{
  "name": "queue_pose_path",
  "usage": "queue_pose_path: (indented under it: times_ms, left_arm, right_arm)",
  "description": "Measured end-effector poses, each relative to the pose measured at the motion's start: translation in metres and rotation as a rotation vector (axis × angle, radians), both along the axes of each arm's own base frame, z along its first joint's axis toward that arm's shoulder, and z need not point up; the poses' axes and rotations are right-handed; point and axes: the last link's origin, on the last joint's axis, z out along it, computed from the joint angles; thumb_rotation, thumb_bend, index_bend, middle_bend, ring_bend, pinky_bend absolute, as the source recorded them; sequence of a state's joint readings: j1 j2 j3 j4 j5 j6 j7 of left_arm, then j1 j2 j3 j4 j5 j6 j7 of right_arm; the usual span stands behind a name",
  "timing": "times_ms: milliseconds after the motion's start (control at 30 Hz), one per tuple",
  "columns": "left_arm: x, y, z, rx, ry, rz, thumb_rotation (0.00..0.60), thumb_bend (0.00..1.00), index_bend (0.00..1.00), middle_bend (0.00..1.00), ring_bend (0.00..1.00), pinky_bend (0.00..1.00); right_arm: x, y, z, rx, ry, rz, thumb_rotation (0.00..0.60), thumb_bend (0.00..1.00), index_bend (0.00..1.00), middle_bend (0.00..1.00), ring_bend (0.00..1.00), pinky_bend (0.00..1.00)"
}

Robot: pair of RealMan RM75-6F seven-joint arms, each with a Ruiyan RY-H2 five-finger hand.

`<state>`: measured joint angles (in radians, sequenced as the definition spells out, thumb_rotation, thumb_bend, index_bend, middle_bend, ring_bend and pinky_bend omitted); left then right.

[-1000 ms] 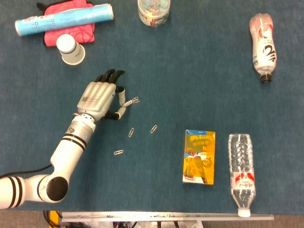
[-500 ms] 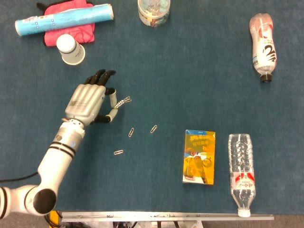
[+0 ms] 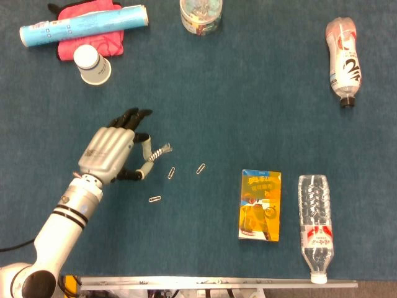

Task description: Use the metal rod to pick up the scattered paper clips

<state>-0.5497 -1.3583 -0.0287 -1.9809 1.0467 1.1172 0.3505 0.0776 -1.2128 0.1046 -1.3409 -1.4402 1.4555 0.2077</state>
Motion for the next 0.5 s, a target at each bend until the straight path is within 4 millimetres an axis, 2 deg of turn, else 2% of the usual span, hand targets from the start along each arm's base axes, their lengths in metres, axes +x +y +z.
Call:
queue_pose_path:
  times_ms: [500]
  left_arm:
    - [0.002,-0.019,-0.021,-0.08,-0.019,0.006,0.6,0.37,0.59,0.1,0.0,0.14]
  right_arm:
    - [-0.003,0.001,0.0,-0.001,-0.005,-0.008,0.6,0.03,0.19,0.16,0.13,0.53]
